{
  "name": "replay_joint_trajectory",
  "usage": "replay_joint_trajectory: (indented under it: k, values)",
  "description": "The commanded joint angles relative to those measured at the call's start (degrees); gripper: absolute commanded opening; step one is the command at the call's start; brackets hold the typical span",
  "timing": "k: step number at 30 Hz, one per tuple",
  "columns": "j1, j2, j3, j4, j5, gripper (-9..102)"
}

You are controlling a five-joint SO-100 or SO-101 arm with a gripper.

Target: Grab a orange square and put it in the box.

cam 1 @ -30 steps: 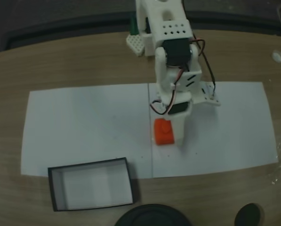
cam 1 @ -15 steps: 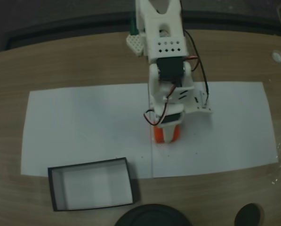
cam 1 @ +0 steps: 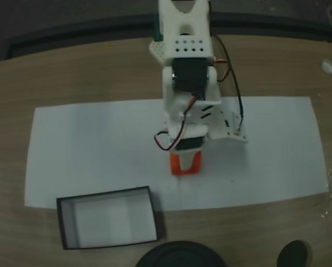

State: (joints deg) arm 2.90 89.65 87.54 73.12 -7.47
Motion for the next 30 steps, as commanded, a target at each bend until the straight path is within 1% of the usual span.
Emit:
replay_joint_trajectory:
  k: [1, 5, 10, 17, 25, 30]
  values:
    - [3.0, 6.5, -17.8, 1.9, -0.9, 4]
    - [7.4, 6.9, -32.3, 2.4, -3.4, 4]
    - [12.2, 3.3, -41.3, 0.5, -4.7, 4]
    - [15.6, -11.0, -48.3, -1.0, -4.5, 4]
    - [15.6, -25.8, -55.2, -1.0, -4.5, 4]
    - [15.6, -31.4, -57.9, -0.7, -4.4, 4]
